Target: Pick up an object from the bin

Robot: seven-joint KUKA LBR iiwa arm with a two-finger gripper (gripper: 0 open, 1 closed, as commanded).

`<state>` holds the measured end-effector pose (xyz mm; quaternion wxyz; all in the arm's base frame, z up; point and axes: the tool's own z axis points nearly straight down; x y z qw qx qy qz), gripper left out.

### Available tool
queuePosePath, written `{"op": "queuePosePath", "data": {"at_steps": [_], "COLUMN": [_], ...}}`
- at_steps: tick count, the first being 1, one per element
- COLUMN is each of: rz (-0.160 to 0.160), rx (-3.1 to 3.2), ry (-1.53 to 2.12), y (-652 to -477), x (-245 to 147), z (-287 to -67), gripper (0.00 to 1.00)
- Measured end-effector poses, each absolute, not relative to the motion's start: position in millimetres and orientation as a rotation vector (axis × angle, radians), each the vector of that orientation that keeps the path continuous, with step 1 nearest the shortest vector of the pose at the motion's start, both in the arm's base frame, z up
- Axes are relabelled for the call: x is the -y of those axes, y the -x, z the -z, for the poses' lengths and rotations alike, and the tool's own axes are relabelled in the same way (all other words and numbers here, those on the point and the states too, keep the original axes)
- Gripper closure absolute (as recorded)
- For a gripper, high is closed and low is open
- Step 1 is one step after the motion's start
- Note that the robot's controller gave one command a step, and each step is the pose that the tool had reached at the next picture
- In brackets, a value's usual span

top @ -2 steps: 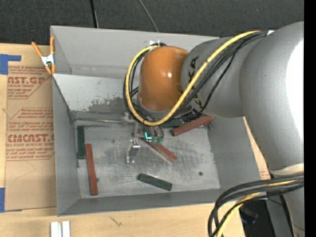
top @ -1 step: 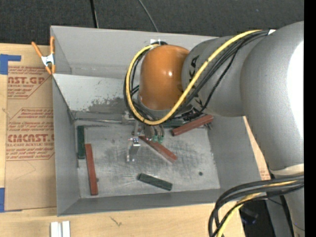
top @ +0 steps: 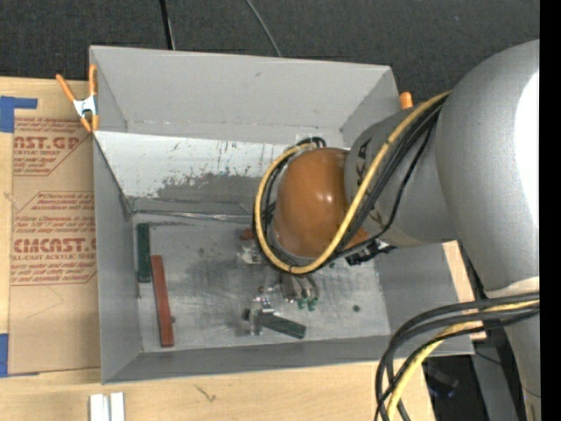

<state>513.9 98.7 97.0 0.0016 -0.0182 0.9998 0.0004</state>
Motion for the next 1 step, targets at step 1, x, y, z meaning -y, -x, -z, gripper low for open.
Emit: {"op": "queuePosePath", "data": {"at_steps": [1], "rz": [0.0], "rx": [-3.135], "ry": [0.299], "y": [-486.8], "x": [-88.2], "z": [-72.0], "gripper": [1.0]}}
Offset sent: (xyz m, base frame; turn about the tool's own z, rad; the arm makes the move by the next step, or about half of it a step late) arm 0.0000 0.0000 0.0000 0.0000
